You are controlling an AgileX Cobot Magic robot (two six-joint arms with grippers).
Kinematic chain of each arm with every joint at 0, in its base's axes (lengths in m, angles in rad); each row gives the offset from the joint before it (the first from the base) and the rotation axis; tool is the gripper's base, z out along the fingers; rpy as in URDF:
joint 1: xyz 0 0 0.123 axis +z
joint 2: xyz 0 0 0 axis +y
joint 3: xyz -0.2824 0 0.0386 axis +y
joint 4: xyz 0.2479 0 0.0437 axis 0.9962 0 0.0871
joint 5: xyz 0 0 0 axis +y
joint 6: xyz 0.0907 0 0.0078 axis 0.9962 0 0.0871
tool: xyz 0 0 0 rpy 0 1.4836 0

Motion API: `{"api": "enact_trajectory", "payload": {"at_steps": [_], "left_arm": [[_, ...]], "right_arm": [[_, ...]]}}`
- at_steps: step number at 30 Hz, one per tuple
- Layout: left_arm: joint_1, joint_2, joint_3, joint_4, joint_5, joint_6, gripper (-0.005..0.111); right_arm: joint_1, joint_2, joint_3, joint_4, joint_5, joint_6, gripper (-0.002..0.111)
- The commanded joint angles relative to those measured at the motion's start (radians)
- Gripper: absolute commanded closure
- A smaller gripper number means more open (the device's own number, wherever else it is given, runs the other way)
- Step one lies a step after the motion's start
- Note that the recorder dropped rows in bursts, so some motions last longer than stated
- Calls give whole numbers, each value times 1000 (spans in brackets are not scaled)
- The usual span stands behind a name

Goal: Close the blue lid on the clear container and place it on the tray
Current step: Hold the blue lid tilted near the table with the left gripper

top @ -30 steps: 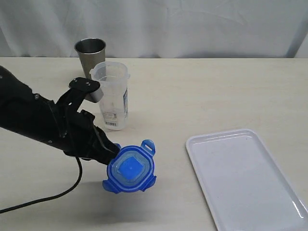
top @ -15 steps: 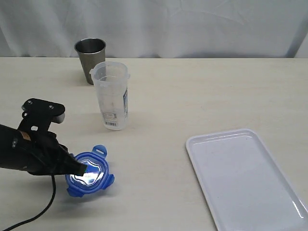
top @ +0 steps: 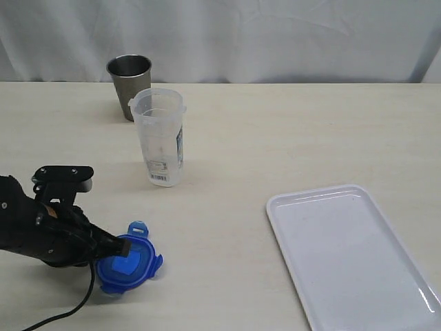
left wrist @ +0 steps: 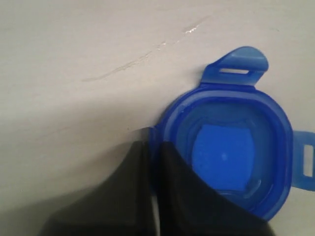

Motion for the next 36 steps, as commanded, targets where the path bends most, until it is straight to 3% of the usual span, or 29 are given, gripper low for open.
{"api": "enact_trajectory", "payload": {"at_steps": [1, 8, 18, 36], "left_arm": [[-7, 9, 4, 0, -9, -8, 105], [-7, 9, 4, 0, 1, -8, 74], [-7, -35, 2, 0, 74, 22, 75], [-7, -66, 2, 44, 56, 27, 75]], "right_arm": [[-6, -5, 4, -4, -3, -2, 104], [-6, -5, 4, -4, -3, 0, 104], [-6, -5, 4, -4, -3, 0, 104], [-6, -5, 4, -4, -3, 0, 104]]}}
